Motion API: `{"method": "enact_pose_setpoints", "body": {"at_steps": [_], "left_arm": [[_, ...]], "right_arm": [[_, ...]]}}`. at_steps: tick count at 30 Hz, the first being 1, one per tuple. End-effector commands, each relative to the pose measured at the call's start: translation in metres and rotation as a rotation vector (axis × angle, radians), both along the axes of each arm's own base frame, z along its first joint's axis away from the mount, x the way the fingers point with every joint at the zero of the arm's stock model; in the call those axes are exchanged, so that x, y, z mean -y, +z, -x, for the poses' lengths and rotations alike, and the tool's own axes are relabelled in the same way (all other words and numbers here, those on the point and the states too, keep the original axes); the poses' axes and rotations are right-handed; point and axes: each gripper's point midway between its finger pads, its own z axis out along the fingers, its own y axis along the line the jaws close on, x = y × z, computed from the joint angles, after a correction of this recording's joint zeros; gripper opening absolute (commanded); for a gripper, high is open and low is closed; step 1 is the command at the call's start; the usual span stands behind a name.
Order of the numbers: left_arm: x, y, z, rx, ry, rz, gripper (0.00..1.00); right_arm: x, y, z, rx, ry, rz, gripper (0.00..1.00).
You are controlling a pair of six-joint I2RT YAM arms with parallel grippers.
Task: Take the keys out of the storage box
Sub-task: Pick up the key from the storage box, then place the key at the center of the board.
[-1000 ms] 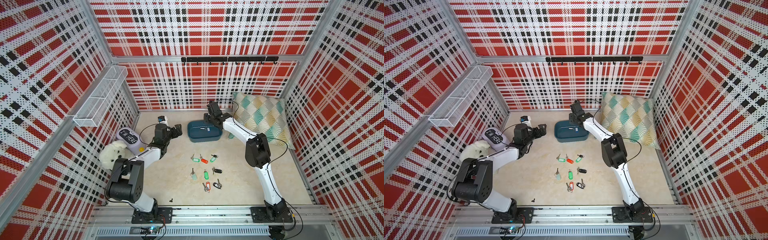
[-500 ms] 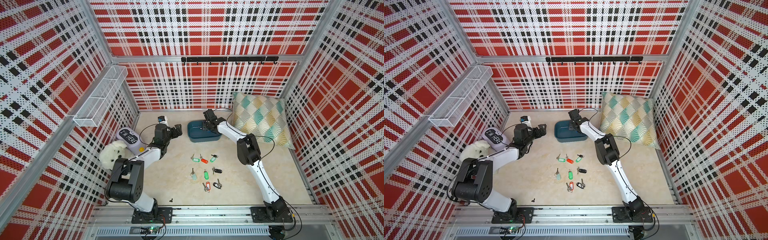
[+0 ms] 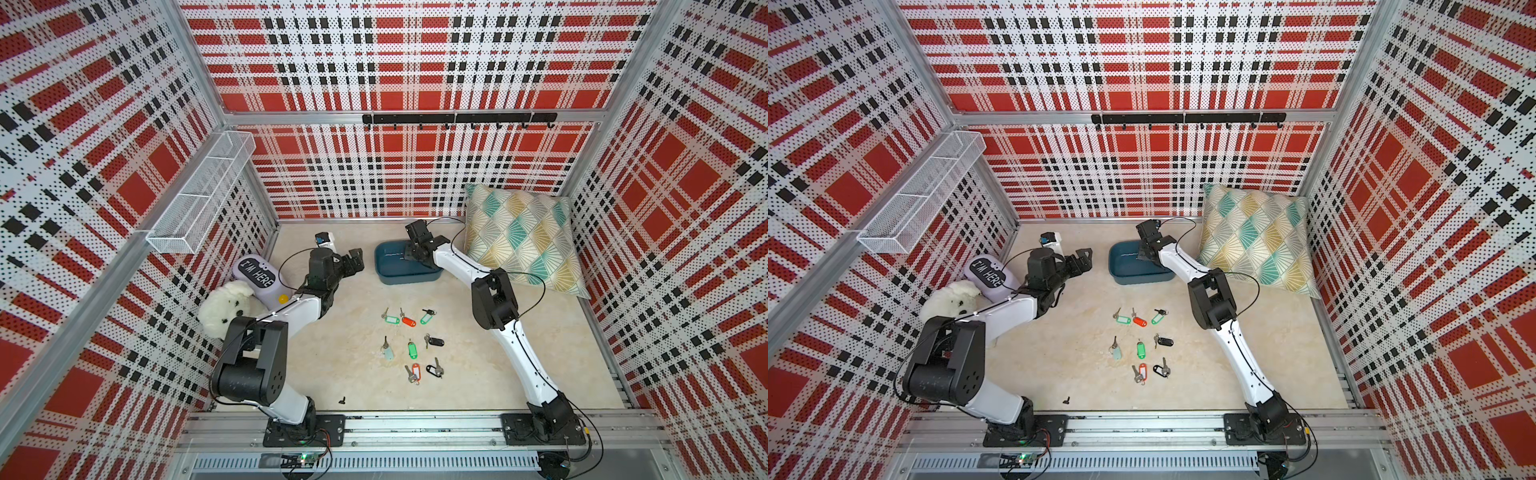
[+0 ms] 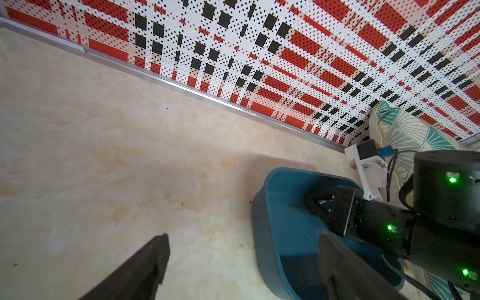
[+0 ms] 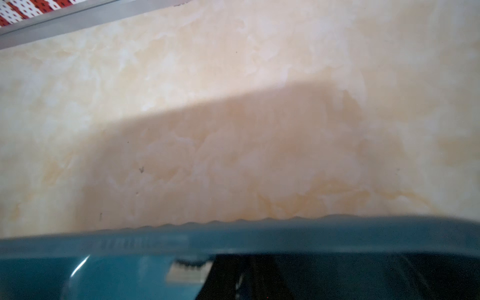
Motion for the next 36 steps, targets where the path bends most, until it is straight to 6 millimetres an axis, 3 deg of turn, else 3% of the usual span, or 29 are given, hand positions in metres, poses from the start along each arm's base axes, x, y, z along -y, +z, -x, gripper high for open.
{"method": "enact_pose_setpoints", "body": {"at_steps": [1,6,15,20,26,31,36], "left_arm": [[-0.004,0.012,0.003,0.038,0.004,0.002,0.96],[-0.004,0.013,0.003,0.039,0.003,0.003,0.96],[-0.002,0.019,0.006,0.057,-0.004,0.015,0.96],[0.015,0.028,0.010,0.091,-0.065,0.038,0.96],[0.068,0.056,0.031,0.214,-0.283,0.100,0.97],[0.141,0.069,0.063,0.298,-0.553,0.108,0.96],[0.182,0.072,0.084,0.348,-0.730,0.074,0.93]], "right_arm": [[0.009,-0.012,0.001,-0.022,-0.024,0.030,0.06],[0.010,0.014,-0.003,0.024,-0.018,0.019,0.00],[0.013,0.096,-0.001,0.149,0.018,-0.025,0.00],[0.009,0.136,0.012,0.195,0.093,-0.058,0.00],[-0.008,0.177,0.048,0.204,0.248,-0.187,0.00],[-0.020,0.207,0.103,0.199,0.403,-0.372,0.00],[-0.012,0.224,0.153,0.182,0.451,-0.480,0.00]]}}
